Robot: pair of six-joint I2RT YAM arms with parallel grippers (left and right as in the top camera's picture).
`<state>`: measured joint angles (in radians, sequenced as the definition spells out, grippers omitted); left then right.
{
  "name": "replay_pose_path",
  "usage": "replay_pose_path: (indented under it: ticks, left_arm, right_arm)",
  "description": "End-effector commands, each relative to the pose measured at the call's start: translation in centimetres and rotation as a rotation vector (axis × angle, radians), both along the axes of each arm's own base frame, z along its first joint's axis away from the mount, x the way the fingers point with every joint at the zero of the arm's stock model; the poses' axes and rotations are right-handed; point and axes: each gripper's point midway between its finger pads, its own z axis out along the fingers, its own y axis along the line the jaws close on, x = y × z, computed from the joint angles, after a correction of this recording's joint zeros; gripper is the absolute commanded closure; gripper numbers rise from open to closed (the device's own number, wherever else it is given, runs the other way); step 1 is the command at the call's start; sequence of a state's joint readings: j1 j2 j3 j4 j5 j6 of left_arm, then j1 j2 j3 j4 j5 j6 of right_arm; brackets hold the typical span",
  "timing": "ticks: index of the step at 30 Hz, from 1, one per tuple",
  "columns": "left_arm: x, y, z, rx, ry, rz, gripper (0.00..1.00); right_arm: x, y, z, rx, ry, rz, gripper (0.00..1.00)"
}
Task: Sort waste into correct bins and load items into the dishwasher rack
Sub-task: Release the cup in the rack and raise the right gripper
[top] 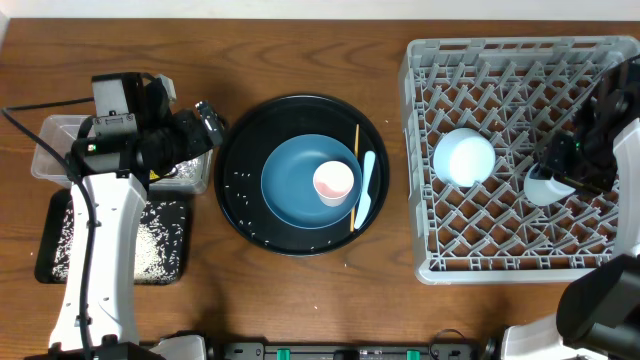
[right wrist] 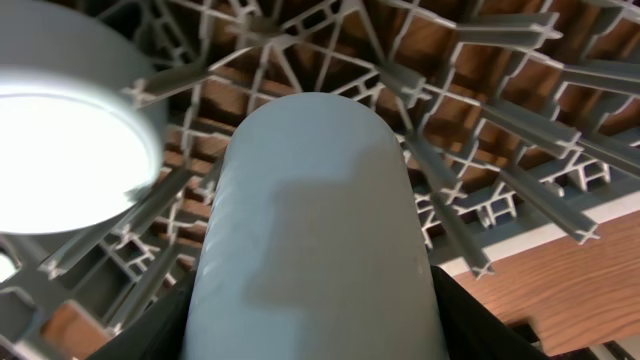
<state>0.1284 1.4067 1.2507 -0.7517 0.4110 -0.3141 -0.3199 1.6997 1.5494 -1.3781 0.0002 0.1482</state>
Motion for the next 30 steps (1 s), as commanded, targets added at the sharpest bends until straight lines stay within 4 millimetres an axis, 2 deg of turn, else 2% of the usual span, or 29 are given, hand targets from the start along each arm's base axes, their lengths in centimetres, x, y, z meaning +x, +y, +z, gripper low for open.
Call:
replay_pose_path:
  ticks: [1,9,15,19,25,30]
  left_arm:
    - [0.1,0.3,-0.2,0.013,0.005,0.005,0.02]
    - [0.1,0.3,-0.2,0.014,0.004,0.004,0.02]
    - [0.1,0.3,-0.2,0.014,0.005,0.004,0.02]
    - [0.1,0.3,-0.2,0.014,0.005,0.004,0.02]
    - [0.1,0.3,-0.2,0.014,0.005,0.004,0.02]
    - [0.1,0.3,-0.2,0.014,0.004,0.004,0.02]
  right_arm:
    - [-0.2,-0.3,-0.7,0.023,0.017,-0.008,0.83]
    - [0.2,-0.2,-2.3,0.048,0.038,-0.001,0.83]
    - [0.9,0.9,-4.4,0.109,-0.003,0.035,0.83]
    - [0.5,1.1,-5.5,0.114,0.007,0.033,0.84]
    - [0.4,1.0,-5.8,0.114,0.010,0.028,0.82]
    - [0.5,1.0,-5.8,0.109,0.008,0.029,0.73]
